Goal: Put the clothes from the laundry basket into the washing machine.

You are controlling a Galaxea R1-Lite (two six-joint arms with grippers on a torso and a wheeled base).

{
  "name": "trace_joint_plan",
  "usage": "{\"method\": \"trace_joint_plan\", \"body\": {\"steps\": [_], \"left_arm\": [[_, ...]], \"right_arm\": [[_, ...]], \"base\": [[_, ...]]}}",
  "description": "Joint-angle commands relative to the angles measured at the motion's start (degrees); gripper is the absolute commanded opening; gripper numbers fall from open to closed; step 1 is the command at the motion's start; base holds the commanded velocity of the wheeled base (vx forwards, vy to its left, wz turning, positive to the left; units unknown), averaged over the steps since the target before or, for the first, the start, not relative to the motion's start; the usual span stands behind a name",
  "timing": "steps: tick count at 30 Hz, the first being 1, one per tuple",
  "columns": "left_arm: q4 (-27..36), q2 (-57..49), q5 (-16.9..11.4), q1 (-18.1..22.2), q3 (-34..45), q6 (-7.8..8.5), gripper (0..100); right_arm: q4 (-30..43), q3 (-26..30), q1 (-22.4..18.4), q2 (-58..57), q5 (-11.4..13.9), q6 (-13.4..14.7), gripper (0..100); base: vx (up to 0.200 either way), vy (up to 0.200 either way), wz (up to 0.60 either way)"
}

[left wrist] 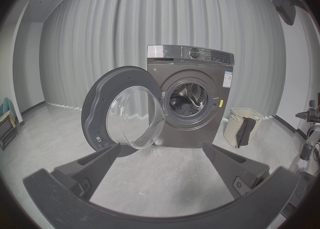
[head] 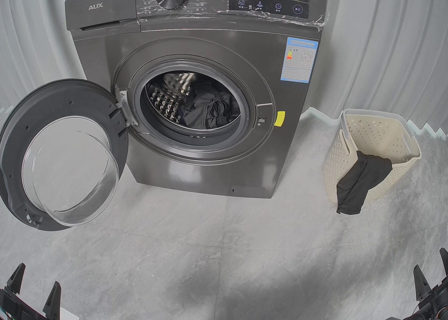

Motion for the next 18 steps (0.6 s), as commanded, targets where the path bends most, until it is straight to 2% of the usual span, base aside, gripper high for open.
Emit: {"method": "trace_joint_plan", "body": {"steps": [1,8,9,15,18], "left_arm": [[0.0,-0.7,0.0,0.0,0.9,-0.17,100],[0.0,-0.7,0.0,0.0,0.9,-0.34,100],[0.0,-0.7,0.0,0.0,0.9,-0.34,100],[0.0,-0.7,0.1,0.0,0.9,-0.43,100],[0.1,-0.7,0.0,0.0,0.9,-0.34,100]], "right_arm": [[0.0,0.7,0.0,-0.2,0.0,0.0,100],[0.0,0.8,0.0,-0.2,0.1,0.3,100],[0.0,0.8,0.0,-0.2,0.1,0.1,100],[0.0,0.8,0.0,-0.2,0.0,0.2,100],[0.0,0.8,0.0,-0.2,0.0,0.2,100]], "base": [[0.0,-0.2,0.0],[0.0,-0.2,0.0],[0.0,0.0,0.0],[0.0,0.0,-0.6],[0.0,0.0,0.0]]}}
